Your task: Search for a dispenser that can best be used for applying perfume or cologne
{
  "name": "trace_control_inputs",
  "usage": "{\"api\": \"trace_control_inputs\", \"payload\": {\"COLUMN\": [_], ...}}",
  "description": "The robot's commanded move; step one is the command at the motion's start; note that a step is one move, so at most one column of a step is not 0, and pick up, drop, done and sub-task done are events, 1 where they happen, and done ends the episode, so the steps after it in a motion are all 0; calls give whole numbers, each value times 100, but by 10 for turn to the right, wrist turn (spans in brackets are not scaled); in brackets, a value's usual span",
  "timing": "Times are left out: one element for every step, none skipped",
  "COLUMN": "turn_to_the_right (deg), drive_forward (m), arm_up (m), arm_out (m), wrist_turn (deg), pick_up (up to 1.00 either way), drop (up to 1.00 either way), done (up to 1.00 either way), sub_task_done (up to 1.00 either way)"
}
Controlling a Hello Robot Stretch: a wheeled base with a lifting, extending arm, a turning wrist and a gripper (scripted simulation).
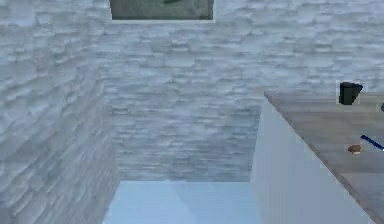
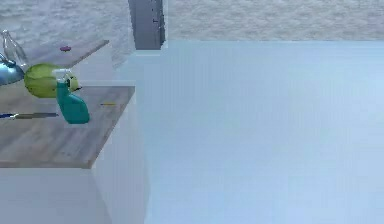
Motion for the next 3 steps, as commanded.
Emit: {"api": "trace_control_inputs", "payload": {"turn_to_the_right": [450, 150, 0], "drive_forward": [0, 0, 0], "arm_up": [0, 0, 0], "arm_out": [0, 0, 0], "wrist_turn": [0, 0, 0], "pick_up": [0, 0, 0], "drop": [0, 0, 0], "done": [0, 0, 100], "sub_task_done": [0, 0, 0]}}
